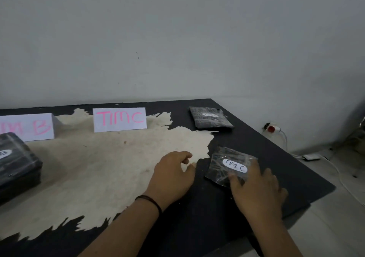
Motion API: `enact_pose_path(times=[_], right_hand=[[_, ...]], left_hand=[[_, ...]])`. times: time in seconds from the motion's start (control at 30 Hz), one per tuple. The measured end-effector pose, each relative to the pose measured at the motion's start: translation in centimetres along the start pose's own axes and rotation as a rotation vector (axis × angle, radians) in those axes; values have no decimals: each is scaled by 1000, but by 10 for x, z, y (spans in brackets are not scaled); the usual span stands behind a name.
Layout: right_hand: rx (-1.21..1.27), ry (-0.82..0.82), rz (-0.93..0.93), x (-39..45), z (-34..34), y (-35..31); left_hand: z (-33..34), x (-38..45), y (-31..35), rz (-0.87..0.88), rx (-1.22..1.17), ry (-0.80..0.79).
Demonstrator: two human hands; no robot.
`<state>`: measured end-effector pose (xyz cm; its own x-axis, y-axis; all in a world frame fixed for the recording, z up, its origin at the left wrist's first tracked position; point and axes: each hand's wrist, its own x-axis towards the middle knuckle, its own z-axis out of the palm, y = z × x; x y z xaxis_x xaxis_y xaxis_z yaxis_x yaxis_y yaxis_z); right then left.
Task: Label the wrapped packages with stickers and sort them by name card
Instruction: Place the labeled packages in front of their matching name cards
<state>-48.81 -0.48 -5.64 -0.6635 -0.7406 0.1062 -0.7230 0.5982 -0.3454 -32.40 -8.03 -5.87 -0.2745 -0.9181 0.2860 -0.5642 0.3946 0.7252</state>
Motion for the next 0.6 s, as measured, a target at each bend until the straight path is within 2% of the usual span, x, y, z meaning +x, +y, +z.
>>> enact_pose_path(times=[0.1,0.2,0.3,0.47,0.6], right_hand=[[25,-65,56,-3,7,5],[53,10,-7,-2,12,5],[121,48,-85,-4,16,5],[254,102,-174,-4,19,2],[525,135,-248,-5,19,-8]], left_hand=[[15,0,9,-14,51,-151],[24,-1,15,43,144,-248],[28,-3,18,102,-11,-300],[25,-1,22,-80,-311,-194],[19,4,17,-223,-499,-117]])
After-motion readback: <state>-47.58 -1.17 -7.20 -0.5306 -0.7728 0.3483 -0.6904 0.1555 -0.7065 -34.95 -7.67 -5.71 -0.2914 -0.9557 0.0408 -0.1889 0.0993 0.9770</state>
